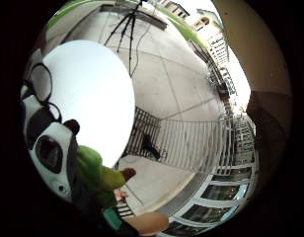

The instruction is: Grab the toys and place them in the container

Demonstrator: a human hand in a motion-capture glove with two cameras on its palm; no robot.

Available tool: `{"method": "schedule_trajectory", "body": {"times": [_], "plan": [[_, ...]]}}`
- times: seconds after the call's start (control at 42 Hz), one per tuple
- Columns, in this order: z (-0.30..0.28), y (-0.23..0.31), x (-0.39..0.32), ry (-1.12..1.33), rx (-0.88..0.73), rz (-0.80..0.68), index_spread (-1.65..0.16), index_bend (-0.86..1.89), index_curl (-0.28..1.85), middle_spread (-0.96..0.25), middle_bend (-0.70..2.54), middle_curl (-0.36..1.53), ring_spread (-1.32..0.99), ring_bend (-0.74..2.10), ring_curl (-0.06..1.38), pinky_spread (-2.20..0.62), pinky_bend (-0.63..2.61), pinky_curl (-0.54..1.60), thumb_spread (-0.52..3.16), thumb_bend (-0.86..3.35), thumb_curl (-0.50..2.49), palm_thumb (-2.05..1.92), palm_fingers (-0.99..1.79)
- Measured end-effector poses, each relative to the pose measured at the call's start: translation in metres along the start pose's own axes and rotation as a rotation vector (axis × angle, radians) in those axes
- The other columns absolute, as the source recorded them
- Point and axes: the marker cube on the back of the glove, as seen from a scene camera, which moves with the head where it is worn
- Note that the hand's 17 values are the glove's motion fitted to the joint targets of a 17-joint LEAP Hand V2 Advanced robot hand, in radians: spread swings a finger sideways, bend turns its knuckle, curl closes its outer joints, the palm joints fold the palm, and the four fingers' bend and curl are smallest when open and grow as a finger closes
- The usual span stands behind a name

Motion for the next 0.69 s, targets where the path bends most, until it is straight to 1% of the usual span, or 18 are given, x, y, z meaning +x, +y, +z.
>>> {"method": "schedule_trajectory", "body": {"times": [0.095, 0.309, 0.5, 0.595, 0.69], "plan": [[-0.016, -0.023, -0.022, 0.007, 0.025, 0.0, -0.43, 0.18, 0.64, -0.4, 0.81, 0.56, -0.42, 1.1, 0.43, -0.48, 0.76, 0.36, 0.68, -0.01, 0.88, 0.65, 1.18], [-0.049, -0.056, -0.087, -0.029, -0.016, -0.04, -0.44, 0.17, 0.66, -0.4, 0.82, 0.56, -0.43, 1.11, 0.43, -0.48, 0.76, 0.36, 0.69, -0.01, 0.9, 0.64, 1.17], [-0.077, -0.076, -0.157, -0.088, -0.043, -0.065, -0.44, 0.17, 0.68, -0.4, 0.82, 0.56, -0.43, 1.11, 0.43, -0.47, 0.77, 0.36, 0.7, -0.01, 0.91, 0.64, 1.16], [-0.083, -0.091, -0.188, -0.102, -0.031, -0.072, -0.44, 0.17, 0.68, -0.4, 0.82, 0.56, -0.43, 1.11, 0.43, -0.47, 0.77, 0.36, 0.7, -0.01, 0.92, 0.64, 1.16], [-0.091, -0.098, -0.221, -0.121, -0.063, -0.063, -0.44, 0.16, 0.69, -0.4, 0.82, 0.56, -0.42, 1.11, 0.43, -0.47, 0.78, 0.36, 0.71, -0.01, 0.92, 0.64, 1.16]]}}
